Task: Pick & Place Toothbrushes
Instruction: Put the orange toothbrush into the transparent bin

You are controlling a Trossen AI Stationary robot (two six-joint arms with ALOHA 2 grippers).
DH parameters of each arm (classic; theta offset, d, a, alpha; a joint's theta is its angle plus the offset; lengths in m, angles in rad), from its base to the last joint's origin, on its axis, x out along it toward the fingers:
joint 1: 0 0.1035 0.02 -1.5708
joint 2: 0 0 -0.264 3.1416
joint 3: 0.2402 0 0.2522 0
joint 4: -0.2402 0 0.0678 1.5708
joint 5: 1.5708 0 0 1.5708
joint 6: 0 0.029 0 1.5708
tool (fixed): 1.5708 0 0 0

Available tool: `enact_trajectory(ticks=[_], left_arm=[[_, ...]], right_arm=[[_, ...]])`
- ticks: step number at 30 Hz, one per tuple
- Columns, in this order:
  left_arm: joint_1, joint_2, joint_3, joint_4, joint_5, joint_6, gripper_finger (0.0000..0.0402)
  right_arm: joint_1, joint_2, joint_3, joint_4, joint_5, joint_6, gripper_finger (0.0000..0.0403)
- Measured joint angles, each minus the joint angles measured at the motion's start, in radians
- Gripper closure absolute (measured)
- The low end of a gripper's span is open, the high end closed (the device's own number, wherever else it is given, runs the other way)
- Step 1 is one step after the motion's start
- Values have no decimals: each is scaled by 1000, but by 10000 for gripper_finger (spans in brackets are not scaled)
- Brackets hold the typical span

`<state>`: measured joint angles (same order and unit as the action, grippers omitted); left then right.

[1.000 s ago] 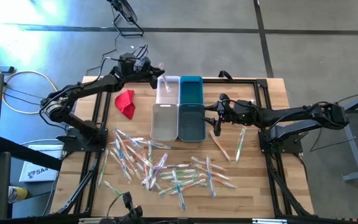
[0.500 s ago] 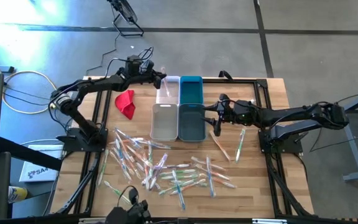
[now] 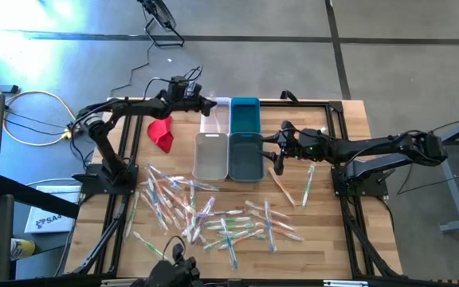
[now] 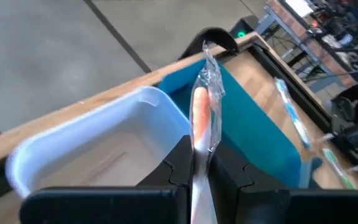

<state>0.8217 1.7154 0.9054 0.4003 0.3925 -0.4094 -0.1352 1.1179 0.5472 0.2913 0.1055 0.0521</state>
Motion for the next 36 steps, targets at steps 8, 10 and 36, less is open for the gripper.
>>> enact_trajectory(ticks=[8, 10, 36], left_arm=[[3, 21, 0, 22, -60, -21, 364], [2, 21, 0, 15, -83, -13, 350], [2, 22, -1, -6, -126, -18, 261]], right_arm=[[0, 0, 0, -8, 0, 0, 186], [0, 0, 0, -12, 0, 0, 186], [0, 0, 0, -26, 0, 0, 186]])
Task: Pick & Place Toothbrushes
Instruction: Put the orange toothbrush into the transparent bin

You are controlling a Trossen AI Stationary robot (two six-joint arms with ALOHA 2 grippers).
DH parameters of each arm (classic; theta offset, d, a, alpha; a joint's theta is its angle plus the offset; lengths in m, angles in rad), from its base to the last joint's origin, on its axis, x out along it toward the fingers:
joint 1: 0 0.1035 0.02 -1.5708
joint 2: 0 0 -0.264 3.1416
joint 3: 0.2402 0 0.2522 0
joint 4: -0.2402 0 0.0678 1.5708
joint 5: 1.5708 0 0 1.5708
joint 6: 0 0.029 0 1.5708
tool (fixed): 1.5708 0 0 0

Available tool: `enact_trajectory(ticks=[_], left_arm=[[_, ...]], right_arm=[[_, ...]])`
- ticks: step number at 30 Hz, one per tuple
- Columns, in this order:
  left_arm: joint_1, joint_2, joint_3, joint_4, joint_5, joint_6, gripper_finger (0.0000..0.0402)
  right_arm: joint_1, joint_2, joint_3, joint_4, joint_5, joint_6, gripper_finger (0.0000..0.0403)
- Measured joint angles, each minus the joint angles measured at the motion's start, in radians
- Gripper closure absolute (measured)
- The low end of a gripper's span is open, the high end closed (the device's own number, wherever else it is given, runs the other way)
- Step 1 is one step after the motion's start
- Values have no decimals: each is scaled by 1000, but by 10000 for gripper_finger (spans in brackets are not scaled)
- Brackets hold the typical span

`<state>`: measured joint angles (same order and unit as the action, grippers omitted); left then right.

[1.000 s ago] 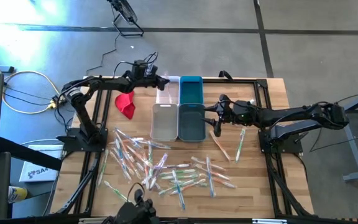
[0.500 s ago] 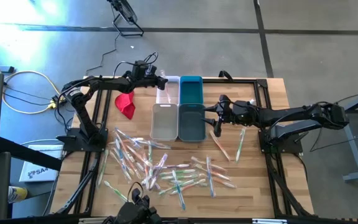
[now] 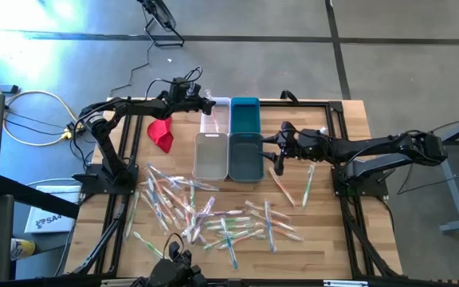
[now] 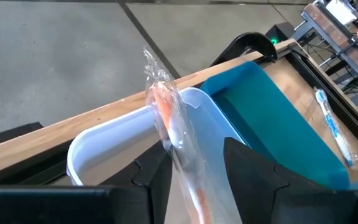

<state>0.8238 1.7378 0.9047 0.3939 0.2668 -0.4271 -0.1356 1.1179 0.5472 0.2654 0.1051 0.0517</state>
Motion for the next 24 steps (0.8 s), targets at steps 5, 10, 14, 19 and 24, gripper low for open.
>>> enact_trajectory(ticks=[5, 10, 14, 19, 24], left_arm=[[-1, 0, 0, -7, 1, 4, 261], [-1, 0, 0, 0, 3, 5, 261], [-1, 0, 0, 0, 3, 6, 261], [-1, 0, 0, 0, 3, 6, 261], [-1, 0, 0, 0, 2, 4, 261]], right_arm=[[0, 0, 0, -31, 0, -3, 186], [0, 0, 0, -31, 0, -3, 186], [0, 0, 0, -31, 0, -3, 186], [0, 0, 0, -31, 0, -3, 186], [0, 0, 0, -31, 0, -3, 186]])
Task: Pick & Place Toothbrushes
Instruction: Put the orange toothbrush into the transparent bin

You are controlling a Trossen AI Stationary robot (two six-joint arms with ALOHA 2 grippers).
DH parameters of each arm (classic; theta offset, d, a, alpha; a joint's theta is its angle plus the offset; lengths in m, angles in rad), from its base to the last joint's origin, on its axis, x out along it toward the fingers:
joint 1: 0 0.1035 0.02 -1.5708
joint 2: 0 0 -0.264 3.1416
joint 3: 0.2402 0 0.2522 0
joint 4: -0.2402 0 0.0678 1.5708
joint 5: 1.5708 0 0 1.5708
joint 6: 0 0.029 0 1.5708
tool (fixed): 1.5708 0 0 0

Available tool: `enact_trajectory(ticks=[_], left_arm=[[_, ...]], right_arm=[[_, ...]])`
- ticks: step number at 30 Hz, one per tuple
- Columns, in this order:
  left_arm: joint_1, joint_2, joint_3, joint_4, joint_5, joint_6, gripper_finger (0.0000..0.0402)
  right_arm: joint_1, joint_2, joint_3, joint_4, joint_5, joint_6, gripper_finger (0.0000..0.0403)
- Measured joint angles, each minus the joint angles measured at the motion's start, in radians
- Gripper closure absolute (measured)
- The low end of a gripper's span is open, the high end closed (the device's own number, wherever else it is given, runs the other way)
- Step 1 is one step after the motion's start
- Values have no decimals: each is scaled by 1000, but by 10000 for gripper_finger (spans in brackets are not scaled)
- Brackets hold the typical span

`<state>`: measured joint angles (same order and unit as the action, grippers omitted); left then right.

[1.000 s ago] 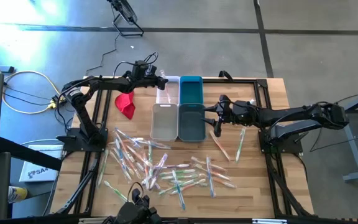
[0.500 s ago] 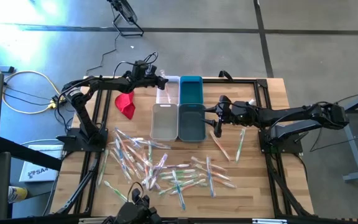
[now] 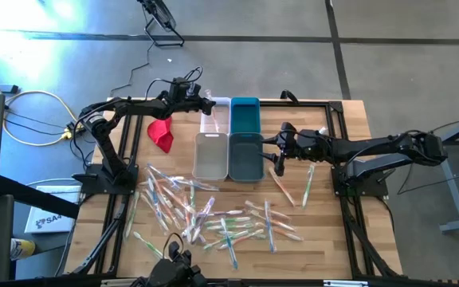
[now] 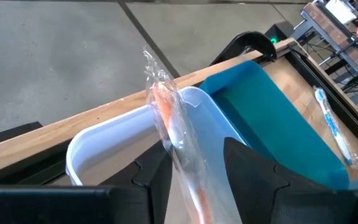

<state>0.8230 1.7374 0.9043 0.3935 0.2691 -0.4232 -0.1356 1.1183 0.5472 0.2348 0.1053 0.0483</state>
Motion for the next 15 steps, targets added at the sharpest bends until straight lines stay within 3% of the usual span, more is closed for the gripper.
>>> enact_trajectory(ticks=[15], left_arm=[[-2, 0, 0, -91, -143, 8, 261]], right_arm=[[-4, 0, 0, 1, 0, 7, 186]])
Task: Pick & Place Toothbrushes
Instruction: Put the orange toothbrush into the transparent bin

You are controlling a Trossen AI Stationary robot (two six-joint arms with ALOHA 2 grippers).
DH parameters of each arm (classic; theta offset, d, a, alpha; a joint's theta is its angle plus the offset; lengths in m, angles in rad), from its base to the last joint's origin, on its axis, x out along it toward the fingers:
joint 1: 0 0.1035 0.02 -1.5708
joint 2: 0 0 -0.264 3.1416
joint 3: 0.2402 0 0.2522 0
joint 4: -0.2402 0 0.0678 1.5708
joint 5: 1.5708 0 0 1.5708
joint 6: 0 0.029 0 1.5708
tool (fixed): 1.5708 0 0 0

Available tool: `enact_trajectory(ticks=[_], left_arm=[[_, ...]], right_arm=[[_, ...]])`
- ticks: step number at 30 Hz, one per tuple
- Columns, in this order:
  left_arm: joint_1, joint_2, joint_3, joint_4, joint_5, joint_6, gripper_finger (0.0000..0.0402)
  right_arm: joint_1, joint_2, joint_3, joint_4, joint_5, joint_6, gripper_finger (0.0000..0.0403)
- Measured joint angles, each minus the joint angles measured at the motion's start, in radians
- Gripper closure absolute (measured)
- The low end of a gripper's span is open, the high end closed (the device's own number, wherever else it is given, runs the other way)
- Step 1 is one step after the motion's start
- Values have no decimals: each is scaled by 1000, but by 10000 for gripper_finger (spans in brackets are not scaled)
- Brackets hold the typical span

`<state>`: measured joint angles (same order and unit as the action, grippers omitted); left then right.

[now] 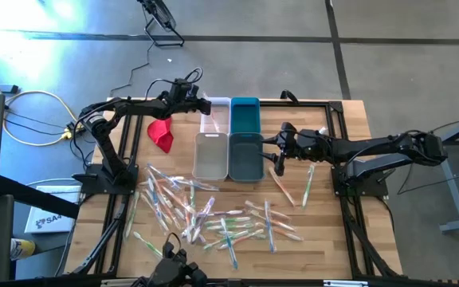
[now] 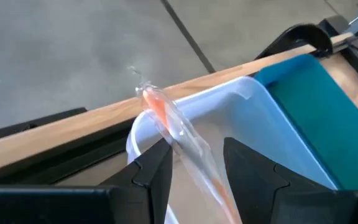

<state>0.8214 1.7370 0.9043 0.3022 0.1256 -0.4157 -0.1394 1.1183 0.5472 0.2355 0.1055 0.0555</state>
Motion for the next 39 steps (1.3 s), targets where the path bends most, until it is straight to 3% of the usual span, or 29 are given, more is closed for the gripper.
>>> enact_trajectory(ticks=[8, 18, 39], left_arm=[[-60, 0, 38, -59, -99, 61, 261], [-165, -1, 270, -422, -351, 167, 261], [-247, -1, 300, -461, -353, 202, 261]], right_arm=[[-20, 0, 0, 0, 0, 1, 186], [-20, 0, 0, 1, 0, 6, 186], [-20, 0, 0, 0, 0, 5, 186]])
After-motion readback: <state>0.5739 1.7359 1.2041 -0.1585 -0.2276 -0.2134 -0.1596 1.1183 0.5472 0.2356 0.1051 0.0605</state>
